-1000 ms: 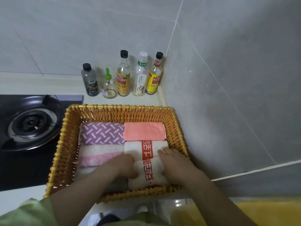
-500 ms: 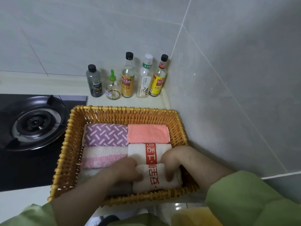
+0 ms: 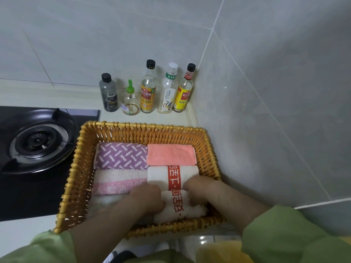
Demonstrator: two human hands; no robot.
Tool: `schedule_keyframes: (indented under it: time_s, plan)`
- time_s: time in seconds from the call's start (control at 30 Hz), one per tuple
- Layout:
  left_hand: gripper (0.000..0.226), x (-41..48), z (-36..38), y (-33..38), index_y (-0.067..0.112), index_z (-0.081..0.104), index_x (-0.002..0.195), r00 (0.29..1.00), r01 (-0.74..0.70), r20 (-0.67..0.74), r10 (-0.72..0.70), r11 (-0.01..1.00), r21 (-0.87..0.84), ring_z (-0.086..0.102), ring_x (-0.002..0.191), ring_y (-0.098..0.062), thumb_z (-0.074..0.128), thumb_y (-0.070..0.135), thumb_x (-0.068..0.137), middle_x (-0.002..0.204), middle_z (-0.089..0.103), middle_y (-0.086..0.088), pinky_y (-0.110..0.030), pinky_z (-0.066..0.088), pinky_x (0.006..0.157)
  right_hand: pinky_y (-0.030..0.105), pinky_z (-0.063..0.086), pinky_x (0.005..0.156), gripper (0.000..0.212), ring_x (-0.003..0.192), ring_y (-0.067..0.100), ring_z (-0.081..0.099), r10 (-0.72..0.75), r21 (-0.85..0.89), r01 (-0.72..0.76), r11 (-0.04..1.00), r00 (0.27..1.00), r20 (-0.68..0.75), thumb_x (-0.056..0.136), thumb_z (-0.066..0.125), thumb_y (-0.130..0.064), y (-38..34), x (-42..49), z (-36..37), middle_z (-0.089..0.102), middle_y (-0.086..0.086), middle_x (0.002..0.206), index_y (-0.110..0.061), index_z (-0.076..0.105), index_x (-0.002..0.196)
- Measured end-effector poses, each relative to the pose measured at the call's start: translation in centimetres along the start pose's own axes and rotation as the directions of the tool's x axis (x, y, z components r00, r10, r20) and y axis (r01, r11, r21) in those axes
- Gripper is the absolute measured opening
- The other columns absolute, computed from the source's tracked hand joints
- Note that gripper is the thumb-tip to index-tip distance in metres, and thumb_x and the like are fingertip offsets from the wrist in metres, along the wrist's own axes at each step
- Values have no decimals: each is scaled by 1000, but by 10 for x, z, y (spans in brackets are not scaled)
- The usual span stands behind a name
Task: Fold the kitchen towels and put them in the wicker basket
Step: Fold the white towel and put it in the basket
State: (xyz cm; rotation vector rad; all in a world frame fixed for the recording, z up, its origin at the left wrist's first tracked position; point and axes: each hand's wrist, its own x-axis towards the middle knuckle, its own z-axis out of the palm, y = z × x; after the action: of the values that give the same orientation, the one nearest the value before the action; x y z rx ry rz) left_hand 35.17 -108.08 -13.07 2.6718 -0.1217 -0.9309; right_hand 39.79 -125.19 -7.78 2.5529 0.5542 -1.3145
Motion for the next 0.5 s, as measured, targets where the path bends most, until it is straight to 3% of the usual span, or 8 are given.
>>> schedule_keyframes:
  time_s: [0.17, 0.33, 0.5]
  plan:
    - [25, -7, 1, -1, 35, 59, 98, 998, -58, -39, 58, 998, 8, 59, 83, -6, 47, 52, 85, 93, 61, 11, -28, 53, 79, 40, 44, 91, 37, 109, 28, 46, 40, -277, -23, 961, 998, 56, 89, 56, -31, -6, 1, 4, 52, 8, 121, -24, 53, 125]
    - [33, -9, 1, -5, 28, 62, 101, 999, -49, -22, 50, 998, 37, 58, 87, -9, 44, 52, 88, 100, 61, 5, -27, 52, 82, 43, 40, 99, 40, 113, 28, 43, 37, -232, -34, 972, 999, 11, 88, 56, -28, -9, 1, 9, 49, 8, 128, -22, 52, 128]
    - [34, -15, -6, -4, 30, 59, 112, 997, -61, -42, 61, 998, -1, 58, 90, -10, 53, 50, 86, 105, 61, 5, -26, 51, 81, 36, 55, 83, 27, 89, 18, 60, -4, -28, 1, 1000, 995, -95, 84, 62, -20, 0, -2, 9, 62, 1, 105, -23, 61, 111]
